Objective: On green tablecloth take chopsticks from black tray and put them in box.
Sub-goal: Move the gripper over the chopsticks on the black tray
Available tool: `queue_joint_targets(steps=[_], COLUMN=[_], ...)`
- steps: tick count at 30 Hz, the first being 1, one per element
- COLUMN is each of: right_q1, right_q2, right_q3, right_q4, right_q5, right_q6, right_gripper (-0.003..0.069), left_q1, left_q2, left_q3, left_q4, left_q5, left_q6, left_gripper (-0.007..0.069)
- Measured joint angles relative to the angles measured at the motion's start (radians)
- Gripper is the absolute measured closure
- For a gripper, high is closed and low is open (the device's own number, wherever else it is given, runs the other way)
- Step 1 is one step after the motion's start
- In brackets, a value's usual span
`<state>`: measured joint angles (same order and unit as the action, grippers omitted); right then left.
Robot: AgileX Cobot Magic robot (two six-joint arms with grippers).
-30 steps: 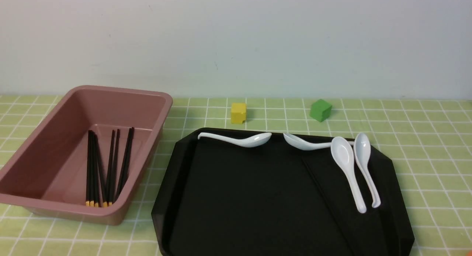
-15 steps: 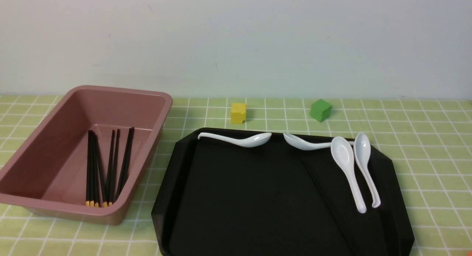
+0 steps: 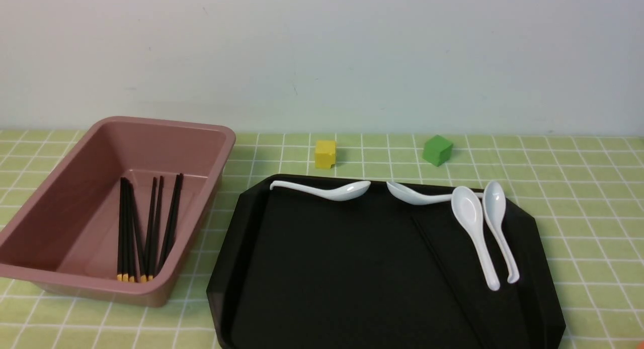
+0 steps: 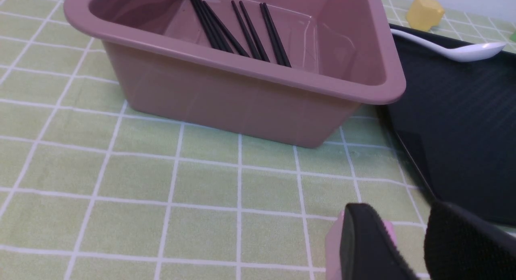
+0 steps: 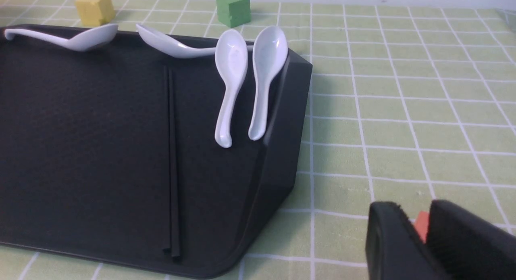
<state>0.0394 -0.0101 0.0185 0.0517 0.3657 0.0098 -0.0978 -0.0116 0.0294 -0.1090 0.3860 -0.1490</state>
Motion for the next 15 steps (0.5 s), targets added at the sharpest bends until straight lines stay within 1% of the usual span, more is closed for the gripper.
queue_joint_targets(steps=[7, 10, 11, 15], right_q1=[0.0, 0.0, 0.0, 0.0], right_q2=[0.0, 0.0, 0.0, 0.0], right_q3=[0.0, 0.0, 0.001, 0.006], right_q4=[-0.003, 0.033, 0.082, 0.366], right_q5=[0.0, -0.013, -0.021, -0.074], right_q6=[0.0, 0.018, 0.041, 0.209], right_gripper=[0.0481, 0.0477, 0.0475, 0.047], left_q1=[0.0, 0.0, 0.0, 0.0], left_q2=[0.0, 0.0, 0.0, 0.0], left_q3=[0.0, 0.0, 0.0, 0.0], left_q4=[0.0, 0.0, 0.0, 0.0], left_q5=[0.0, 0.0, 0.0, 0.0], left_q6=[0.0, 0.0, 0.0, 0.0], left_gripper=[0.0386, 0.0386, 0.0386, 0.0386])
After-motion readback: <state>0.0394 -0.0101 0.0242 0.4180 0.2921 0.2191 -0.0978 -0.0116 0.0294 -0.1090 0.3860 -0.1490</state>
